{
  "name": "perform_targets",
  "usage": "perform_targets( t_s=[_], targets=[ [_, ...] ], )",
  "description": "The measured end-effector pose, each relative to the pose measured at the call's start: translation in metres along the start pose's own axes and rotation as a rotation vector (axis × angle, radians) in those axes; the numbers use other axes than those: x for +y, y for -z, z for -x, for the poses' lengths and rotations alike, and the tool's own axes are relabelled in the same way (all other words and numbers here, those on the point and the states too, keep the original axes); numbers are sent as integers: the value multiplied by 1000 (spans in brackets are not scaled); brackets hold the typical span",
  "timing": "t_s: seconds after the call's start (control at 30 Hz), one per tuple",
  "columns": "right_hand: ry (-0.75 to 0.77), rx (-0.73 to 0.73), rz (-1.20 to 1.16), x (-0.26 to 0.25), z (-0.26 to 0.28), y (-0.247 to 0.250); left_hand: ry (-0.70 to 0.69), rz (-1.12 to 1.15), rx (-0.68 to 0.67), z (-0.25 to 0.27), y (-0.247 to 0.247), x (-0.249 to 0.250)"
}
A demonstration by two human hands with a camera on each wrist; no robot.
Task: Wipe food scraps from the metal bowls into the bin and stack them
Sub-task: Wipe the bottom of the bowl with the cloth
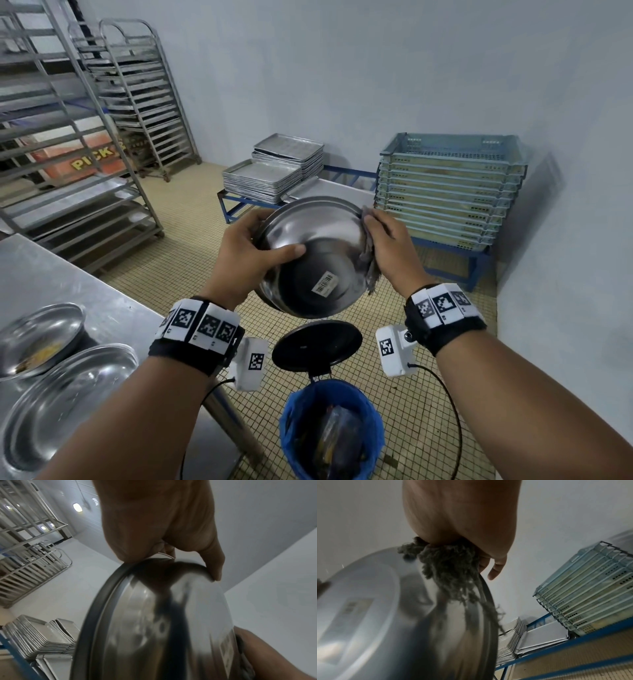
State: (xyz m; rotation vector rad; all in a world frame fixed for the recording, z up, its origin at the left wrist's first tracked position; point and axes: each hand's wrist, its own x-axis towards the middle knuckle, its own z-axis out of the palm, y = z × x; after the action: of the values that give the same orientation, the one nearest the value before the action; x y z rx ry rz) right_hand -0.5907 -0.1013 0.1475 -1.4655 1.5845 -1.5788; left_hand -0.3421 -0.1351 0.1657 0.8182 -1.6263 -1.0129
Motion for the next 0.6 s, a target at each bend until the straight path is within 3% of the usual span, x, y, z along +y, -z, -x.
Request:
perform_targets(
  t_s=[0.07, 0.23, 0.3, 0.47, 0.6],
  targets=[
    [35, -4, 22, -6, -3, -4, 4, -28, -23, 1, -4, 2],
    [293, -124, 293, -43, -11, -11, -3, -39, -66, 1, -12, 1],
    [256, -113, 251, -44, -13, -9, -6, -8, -35, 0, -10, 3],
    [-20, -24, -82, -20, -6, 2, 11, 86, 55, -1, 3, 3],
    [-12, 1, -101, -14, -9, 3, 25, 4, 7, -1, 4, 2]
  ],
)
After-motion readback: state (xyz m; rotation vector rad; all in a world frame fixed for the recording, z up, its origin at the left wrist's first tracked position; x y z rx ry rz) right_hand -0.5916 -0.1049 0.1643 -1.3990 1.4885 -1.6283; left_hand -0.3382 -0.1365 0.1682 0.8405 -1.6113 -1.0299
